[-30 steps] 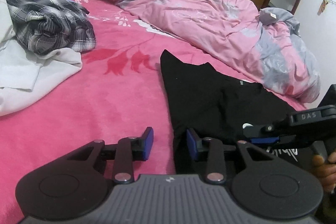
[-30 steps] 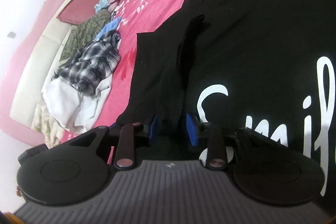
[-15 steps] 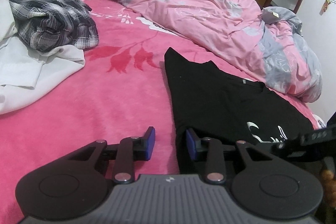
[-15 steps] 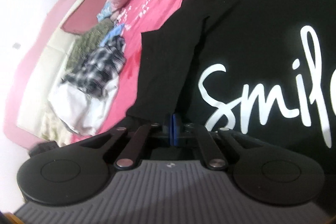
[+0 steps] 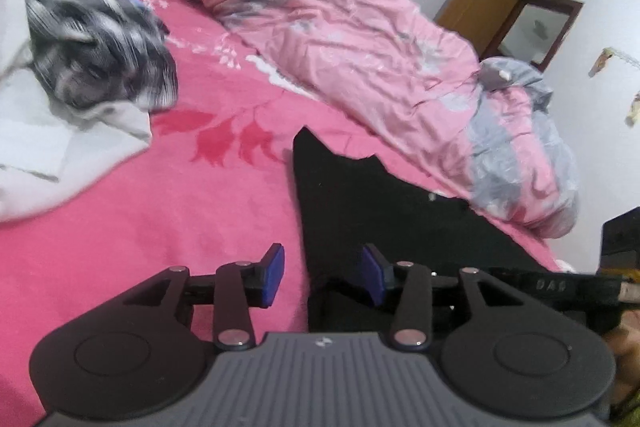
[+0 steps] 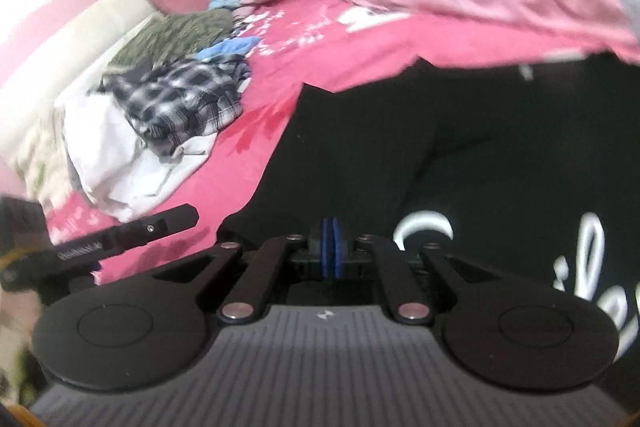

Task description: Fold clothes

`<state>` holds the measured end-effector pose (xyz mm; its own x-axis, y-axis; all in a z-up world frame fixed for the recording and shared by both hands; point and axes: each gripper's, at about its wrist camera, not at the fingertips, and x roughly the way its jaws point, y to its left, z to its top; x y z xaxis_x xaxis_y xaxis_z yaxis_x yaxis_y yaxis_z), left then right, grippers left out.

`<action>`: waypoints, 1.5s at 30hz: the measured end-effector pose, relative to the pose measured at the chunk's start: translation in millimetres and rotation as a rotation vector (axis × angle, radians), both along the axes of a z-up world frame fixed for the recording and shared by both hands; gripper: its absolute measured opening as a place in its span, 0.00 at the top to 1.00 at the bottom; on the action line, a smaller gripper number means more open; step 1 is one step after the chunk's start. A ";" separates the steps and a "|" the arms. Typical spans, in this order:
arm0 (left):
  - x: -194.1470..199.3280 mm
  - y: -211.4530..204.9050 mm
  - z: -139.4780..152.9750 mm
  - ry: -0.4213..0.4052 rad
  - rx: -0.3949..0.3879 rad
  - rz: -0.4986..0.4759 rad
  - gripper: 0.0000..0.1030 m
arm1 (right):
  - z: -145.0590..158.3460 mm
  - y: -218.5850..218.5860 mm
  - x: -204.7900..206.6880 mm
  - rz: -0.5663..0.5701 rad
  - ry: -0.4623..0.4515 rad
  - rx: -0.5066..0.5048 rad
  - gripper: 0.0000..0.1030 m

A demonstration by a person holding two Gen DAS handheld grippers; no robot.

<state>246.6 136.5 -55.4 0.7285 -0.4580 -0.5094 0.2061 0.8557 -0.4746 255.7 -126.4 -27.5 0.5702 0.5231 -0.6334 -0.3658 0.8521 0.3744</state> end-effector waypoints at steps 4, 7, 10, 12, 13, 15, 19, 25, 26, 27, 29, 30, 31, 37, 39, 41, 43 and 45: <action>7.9 -8.4 -11.9 0.051 0.055 0.020 0.60 | -20.0 11.6 5.8 0.036 -0.031 -0.141 0.97; 7.5 -4.6 -12.8 0.061 0.045 0.022 0.60 | -19.1 7.2 7.2 0.036 -0.015 -0.175 0.95; 7.6 -3.4 -13.4 0.063 0.044 0.023 0.60 | -3.7 0.1 20.6 0.010 -0.040 -0.168 0.87; 7.5 -4.3 -13.1 0.060 0.052 0.023 0.60 | 3.5 -8.5 38.8 -0.050 -0.061 -0.144 0.78; 7.3 -4.8 -13.1 0.059 0.056 0.022 0.60 | 3.7 -13.4 49.2 -0.080 -0.063 -0.130 0.73; 7.3 -4.9 -13.1 0.058 0.060 0.021 0.60 | 3.8 -22.7 69.4 -0.138 -0.065 -0.101 0.71; 7.5 -4.6 -13.8 0.058 0.061 0.020 0.60 | -8.1 -35.8 97.7 -0.181 0.006 -0.008 0.71; 6.6 -5.9 -12.9 0.056 0.066 0.020 0.60 | -21.9 -36.0 106.3 -0.161 0.055 0.065 0.71; 6.2 -6.5 -13.0 0.055 0.069 0.020 0.60 | -22.9 -35.1 104.6 -0.158 0.052 0.065 0.72; 5.8 -6.9 -13.0 0.054 0.071 0.019 0.60 | -23.9 -34.2 103.1 -0.155 0.049 0.064 0.74; 5.9 -7.0 -13.4 0.053 0.071 0.019 0.60 | -25.3 -34.5 102.9 -0.153 0.040 0.059 0.79; 6.1 -7.1 -13.7 0.053 0.070 0.019 0.60 | -25.7 -35.0 103.0 -0.155 0.035 0.059 0.86; 5.6 -7.6 -13.6 0.053 0.070 0.019 0.60 | -26.1 -35.6 103.1 -0.157 0.030 0.059 0.94; 7.0 -6.5 -13.9 0.055 0.066 0.018 0.60 | -18.3 -44.8 87.7 -0.222 -0.027 0.104 0.97; 6.8 -6.3 -14.1 0.055 0.067 0.018 0.60 | -19.1 -46.6 83.7 -0.249 -0.039 0.086 0.97; 6.7 -5.7 -14.2 0.056 0.064 0.018 0.60 | -22.8 -48.1 83.5 -0.271 -0.034 0.060 0.97; 6.6 -5.2 -14.2 0.057 0.061 0.018 0.60 | -28.7 -49.3 86.2 -0.288 -0.014 0.030 0.96; 6.7 -5.2 -14.0 0.058 0.060 0.018 0.60 | -30.3 -49.3 88.1 -0.292 -0.003 0.020 0.94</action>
<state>253.3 131.3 -69.4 0.7048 -0.4124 -0.5772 0.1636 0.8862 -0.4334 343.7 -175.7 -57.8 0.7004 0.3491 -0.6226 -0.1073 0.9138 0.3918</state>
